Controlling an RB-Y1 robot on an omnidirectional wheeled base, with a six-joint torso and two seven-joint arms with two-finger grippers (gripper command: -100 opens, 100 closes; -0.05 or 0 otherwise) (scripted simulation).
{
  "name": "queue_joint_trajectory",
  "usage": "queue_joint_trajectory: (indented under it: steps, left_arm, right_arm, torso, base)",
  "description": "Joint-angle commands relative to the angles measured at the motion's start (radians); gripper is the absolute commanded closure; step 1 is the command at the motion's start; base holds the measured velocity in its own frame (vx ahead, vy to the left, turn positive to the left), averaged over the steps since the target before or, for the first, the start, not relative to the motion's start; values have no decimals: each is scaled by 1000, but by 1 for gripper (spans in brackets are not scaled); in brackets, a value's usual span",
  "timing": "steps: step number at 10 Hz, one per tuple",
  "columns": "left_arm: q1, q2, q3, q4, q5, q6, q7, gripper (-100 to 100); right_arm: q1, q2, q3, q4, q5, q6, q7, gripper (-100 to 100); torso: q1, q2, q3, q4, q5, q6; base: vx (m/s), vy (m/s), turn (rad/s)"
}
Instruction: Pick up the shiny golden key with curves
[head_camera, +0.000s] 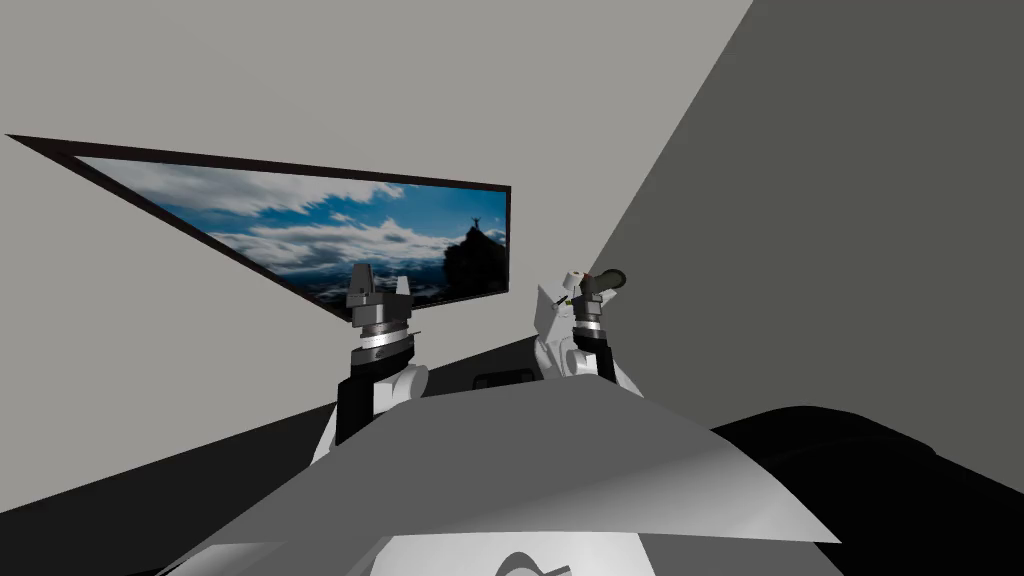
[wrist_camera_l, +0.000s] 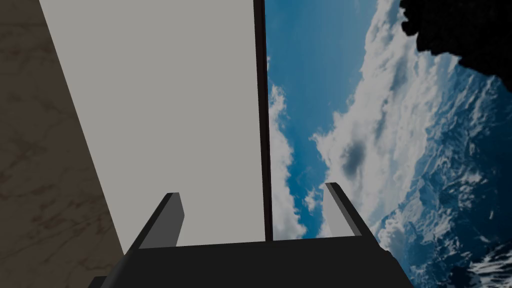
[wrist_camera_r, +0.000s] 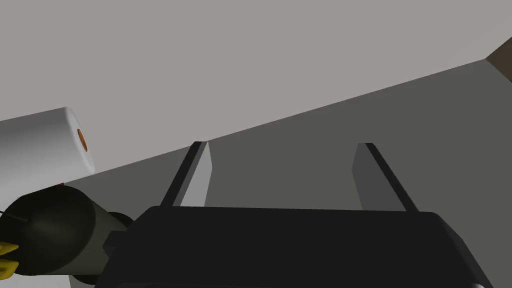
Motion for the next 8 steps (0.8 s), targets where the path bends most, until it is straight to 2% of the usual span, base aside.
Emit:
queue_joint_trajectory:
  steps: [1,4,5,7,8]
  left_arm:
    - [0,0,0,0,0,0,0,0]
    - [0,0,0,0,0,0,0,0]
    - [0,0,0,0,0,0,0,0]
    - [0,0,0,0,0,0,0,0]
    - [0,0,0,0,0,0,0,0]
  right_arm:
    - [-3,-40,4,3,1,5,16,-100]
    - [-14,-133,21,14,7,26,80,-100]
    - [-14,-146,21,14,7,26,80,-100]
    - [-26,-216,37,22,12,46,142,-100]
    - [-26,-230,37,22,12,46,144,-100]
  torso:
    - [0,0,0,0,0,0]
    - [0,-1,-1,0,0,0]
    - [0,-1,-1,0,0,0]
    - [0,-1,-1,0,0,0]
    - [0,-1,-1,0,0,0]
  base:
    - [5,1,-35]
    - [15,5,-70]
    - [15,5,-29]
    - [16,5,-83]
    - [14,5,-51]
